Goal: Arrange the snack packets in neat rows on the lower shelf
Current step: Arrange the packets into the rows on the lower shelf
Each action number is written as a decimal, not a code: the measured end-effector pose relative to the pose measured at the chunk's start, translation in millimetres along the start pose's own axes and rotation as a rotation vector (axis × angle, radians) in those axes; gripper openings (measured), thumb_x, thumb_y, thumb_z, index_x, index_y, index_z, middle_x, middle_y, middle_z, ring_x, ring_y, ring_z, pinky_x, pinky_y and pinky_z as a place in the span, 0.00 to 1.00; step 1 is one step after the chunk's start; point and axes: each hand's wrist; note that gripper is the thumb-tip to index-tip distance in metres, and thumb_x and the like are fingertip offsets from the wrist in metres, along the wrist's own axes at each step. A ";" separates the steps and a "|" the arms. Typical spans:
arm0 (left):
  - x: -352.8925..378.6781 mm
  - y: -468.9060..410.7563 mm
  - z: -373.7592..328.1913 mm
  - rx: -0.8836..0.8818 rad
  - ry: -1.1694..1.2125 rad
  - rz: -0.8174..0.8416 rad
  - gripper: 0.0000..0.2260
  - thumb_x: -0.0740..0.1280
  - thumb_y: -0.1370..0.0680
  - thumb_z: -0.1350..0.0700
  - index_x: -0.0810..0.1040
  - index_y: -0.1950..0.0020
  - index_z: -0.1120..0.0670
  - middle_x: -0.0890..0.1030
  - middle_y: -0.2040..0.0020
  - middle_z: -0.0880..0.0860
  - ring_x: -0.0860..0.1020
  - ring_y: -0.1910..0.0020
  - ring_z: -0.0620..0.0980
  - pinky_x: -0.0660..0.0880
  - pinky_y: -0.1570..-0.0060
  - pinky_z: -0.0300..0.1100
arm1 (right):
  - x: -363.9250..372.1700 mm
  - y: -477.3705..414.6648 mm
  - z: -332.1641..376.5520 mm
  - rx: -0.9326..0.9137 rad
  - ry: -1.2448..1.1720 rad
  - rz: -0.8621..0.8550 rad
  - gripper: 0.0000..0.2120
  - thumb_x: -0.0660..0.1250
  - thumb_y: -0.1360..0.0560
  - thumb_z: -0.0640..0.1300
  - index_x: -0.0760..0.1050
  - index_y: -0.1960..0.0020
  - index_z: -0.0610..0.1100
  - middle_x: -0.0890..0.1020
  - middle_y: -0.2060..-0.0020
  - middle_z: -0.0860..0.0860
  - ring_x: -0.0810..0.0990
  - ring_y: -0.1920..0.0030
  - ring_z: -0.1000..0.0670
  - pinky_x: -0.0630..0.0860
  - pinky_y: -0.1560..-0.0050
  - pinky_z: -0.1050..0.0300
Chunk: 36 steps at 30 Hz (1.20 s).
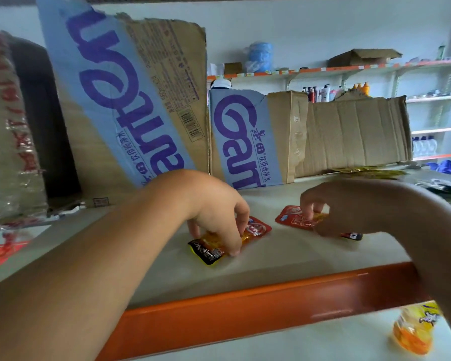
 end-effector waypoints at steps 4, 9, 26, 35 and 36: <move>13.6 24.4 18.3 0.042 -0.024 -0.096 0.15 0.77 0.29 0.43 0.77 0.46 0.41 0.78 0.55 0.44 0.78 0.57 0.46 0.74 0.63 0.42 | 6.8 6.3 40.7 -0.018 -0.147 -0.097 0.09 0.73 0.29 0.54 0.76 0.52 0.57 0.81 0.51 0.56 0.80 0.53 0.54 0.79 0.50 0.54; 38.3 70.3 77.1 0.019 0.086 -0.253 0.17 0.77 0.33 0.42 0.75 0.48 0.36 0.78 0.48 0.43 0.78 0.51 0.46 0.81 0.47 0.52 | 15.8 9.2 104.4 0.030 -0.380 -0.210 0.11 0.76 0.31 0.50 0.76 0.52 0.53 0.79 0.50 0.54 0.80 0.53 0.50 0.80 0.50 0.49; 159.9 290.6 336.7 -0.246 0.491 -0.977 0.16 0.77 0.34 0.58 0.79 0.51 0.44 0.83 0.60 0.47 0.80 0.69 0.43 0.75 0.70 0.41 | 19.4 -7.4 454.7 -0.214 -0.674 -0.398 0.09 0.75 0.34 0.46 0.77 0.56 0.50 0.82 0.61 0.53 0.81 0.63 0.51 0.79 0.60 0.49; 224.3 425.8 436.4 -0.557 0.365 -1.123 0.21 0.80 0.33 0.50 0.79 0.43 0.41 0.78 0.46 0.46 0.78 0.49 0.46 0.72 0.55 0.33 | 25.1 -12.5 629.9 -0.485 -0.661 -0.405 0.10 0.75 0.34 0.48 0.75 0.57 0.49 0.79 0.63 0.54 0.77 0.62 0.50 0.71 0.64 0.55; 233.6 439.7 445.0 -0.589 0.370 -1.138 0.21 0.80 0.32 0.51 0.80 0.42 0.43 0.78 0.45 0.46 0.78 0.49 0.46 0.71 0.55 0.30 | 30.4 -14.1 649.7 -0.516 -0.671 -0.379 0.10 0.75 0.33 0.48 0.75 0.56 0.50 0.79 0.62 0.54 0.77 0.62 0.51 0.70 0.64 0.56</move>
Point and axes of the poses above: each hand's wrist, its own y-axis away from the middle knuckle, its own x-axis out of the palm, z = x × y
